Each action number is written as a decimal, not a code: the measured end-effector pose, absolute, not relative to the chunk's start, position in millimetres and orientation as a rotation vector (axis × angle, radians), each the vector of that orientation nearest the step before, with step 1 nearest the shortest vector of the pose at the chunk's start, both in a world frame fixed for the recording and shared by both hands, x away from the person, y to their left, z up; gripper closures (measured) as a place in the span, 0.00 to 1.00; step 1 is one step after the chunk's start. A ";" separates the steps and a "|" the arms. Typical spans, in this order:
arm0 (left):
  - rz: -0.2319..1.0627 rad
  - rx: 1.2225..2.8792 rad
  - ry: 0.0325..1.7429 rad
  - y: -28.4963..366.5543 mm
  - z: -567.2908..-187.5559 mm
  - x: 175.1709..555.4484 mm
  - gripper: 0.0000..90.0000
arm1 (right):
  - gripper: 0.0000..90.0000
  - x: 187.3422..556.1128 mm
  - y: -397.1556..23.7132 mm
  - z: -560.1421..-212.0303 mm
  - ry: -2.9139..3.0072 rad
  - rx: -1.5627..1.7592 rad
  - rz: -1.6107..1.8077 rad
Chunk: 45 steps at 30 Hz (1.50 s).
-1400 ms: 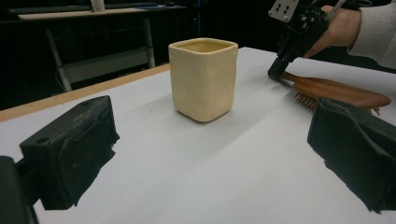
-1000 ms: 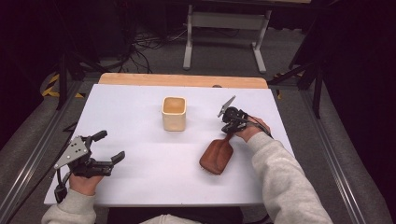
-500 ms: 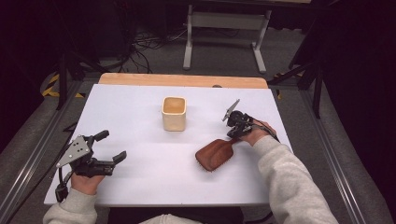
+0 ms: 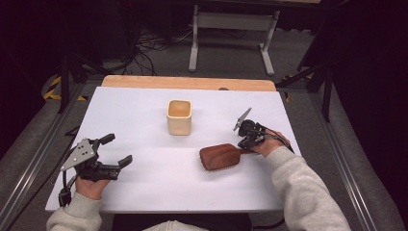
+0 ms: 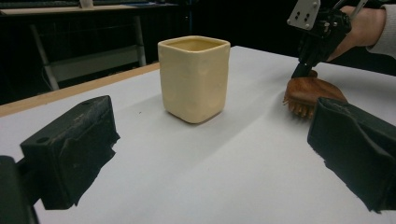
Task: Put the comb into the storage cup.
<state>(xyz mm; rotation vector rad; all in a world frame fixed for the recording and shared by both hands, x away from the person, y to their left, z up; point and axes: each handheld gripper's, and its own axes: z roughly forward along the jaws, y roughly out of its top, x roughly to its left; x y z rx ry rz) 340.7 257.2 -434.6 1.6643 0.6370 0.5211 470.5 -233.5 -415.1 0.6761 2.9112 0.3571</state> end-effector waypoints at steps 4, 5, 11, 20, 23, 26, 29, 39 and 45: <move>0.516 1.664 0.640 256.3 -434.9 340.4 0.03 | 1.00 464.7 -236.5 -414.1 2.914 0.666 0.373; 0.517 1.664 0.639 256.4 -434.8 340.4 0.03 | 1.00 463.6 -237.1 -413.8 2.913 0.670 0.372; 0.517 1.664 0.639 256.1 -434.9 340.4 0.03 | 1.00 455.6 -238.9 -412.2 2.931 0.661 0.372; 0.518 1.669 0.638 256.0 -435.0 340.4 0.03 | 0.90 452.1 -241.5 -405.4 2.890 0.650 0.426; 0.516 1.664 0.639 256.1 -435.0 340.5 0.03 | 0.84 451.6 -242.6 -399.9 2.870 0.653 0.438; 0.516 1.666 0.637 256.2 -435.1 340.7 0.03 | 0.58 449.5 -244.6 -389.3 2.837 0.649 0.483; 0.516 1.667 0.636 256.0 -435.1 340.7 0.03 | 0.42 448.7 -245.8 -385.4 2.845 0.632 0.498; 0.518 1.669 0.635 255.5 -435.1 340.6 0.03 | 0.00 438.3 -243.1 -378.2 2.883 0.466 0.601; 0.520 1.670 0.633 255.7 -435.1 340.6 0.03 | 0.00 433.8 -240.6 -378.9 2.924 0.376 0.601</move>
